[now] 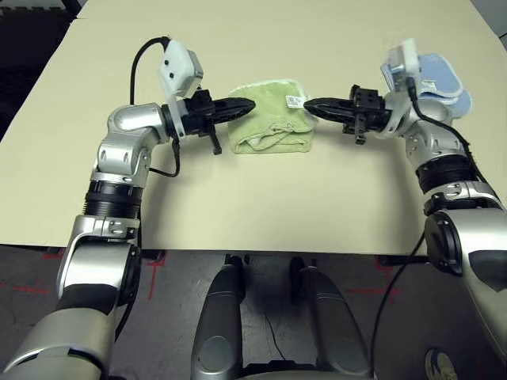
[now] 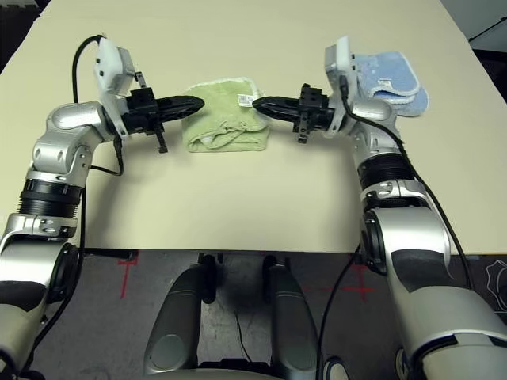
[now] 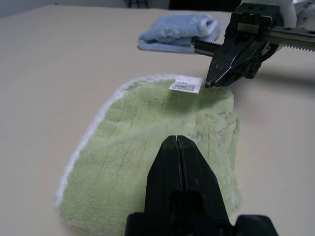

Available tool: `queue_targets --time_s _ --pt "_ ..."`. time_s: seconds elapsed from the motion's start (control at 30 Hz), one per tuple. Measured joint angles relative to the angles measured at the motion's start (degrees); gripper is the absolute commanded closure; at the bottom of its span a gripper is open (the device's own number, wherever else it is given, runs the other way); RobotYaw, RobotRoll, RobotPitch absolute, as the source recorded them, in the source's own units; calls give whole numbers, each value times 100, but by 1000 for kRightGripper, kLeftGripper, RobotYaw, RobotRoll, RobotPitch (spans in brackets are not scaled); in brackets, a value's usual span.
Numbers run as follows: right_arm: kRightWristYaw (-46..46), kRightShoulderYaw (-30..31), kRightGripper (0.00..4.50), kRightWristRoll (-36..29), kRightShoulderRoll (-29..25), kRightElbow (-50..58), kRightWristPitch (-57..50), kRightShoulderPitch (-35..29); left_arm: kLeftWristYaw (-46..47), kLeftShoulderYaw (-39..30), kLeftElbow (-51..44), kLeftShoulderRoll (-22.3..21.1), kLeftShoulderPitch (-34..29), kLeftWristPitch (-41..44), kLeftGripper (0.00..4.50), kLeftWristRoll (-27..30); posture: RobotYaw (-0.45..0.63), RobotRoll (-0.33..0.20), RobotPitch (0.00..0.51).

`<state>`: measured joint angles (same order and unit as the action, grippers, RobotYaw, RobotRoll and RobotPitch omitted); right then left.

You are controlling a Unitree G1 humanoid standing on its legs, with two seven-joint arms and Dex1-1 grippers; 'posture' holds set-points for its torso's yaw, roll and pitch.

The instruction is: Fold the towel and set it aside.

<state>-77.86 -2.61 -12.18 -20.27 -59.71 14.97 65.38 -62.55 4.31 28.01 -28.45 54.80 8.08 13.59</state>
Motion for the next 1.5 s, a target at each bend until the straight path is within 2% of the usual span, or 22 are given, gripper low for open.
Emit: queue_targets --time_s 0.27,0.6,0.77,0.9,1.1,1.3,1.5 --pt "716 214 4500 543 152 -528 178 -69 241 262 1408 148 294 -571 4427 -705 86 0 285" --pt "696 130 4500 379 206 -169 -38 -719 -92 293 1771 43 352 -902 4427 -856 79 0 287" --pt "695 63 4500 248 207 -6 -210 -787 -169 243 1792 29 354 -924 4427 -854 77 0 283" --pt "692 -74 4500 112 212 -8 -332 -661 -167 156 1910 30 459 -932 4427 -853 81 0 281" --pt "976 -511 4500 -236 333 -24 -508 11 -125 -164 2169 189 879 -942 4427 -709 80 0 279" --pt "1697 -534 4500 -137 448 -281 -525 232 70 -459 2639 262 1486 -875 4427 -642 80 0 278" --pt "2748 -432 4500 256 605 -544 -588 282 661 -436 3222 368 1522 -869 4427 -859 71 0 282"
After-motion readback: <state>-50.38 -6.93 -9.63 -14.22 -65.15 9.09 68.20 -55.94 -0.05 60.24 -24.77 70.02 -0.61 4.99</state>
